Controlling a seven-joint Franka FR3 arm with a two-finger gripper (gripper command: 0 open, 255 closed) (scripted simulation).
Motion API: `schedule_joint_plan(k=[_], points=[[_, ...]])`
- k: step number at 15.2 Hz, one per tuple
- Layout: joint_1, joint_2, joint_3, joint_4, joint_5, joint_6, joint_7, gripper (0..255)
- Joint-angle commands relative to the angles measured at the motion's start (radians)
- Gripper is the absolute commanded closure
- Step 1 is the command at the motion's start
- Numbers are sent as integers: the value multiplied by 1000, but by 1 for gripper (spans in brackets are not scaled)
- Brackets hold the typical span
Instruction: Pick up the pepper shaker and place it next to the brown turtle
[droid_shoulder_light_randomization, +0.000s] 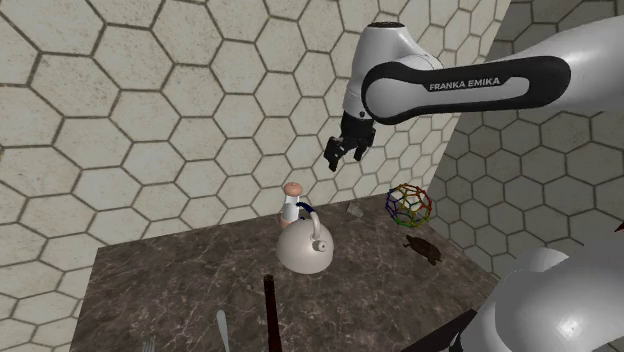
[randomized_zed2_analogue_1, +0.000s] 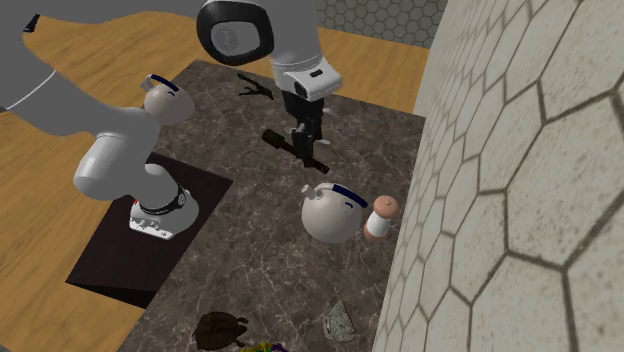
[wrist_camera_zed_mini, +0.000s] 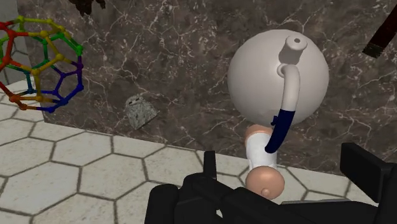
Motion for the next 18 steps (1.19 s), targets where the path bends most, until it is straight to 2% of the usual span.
schedule_joint_plan(k=[1, 9, 18], points=[[-8, 71, 11, 15, -21, 44, 26, 0], [-23, 383, 47, 169, -131, 143, 152, 0], [3, 748, 33, 444, -256, 161, 267, 0]])
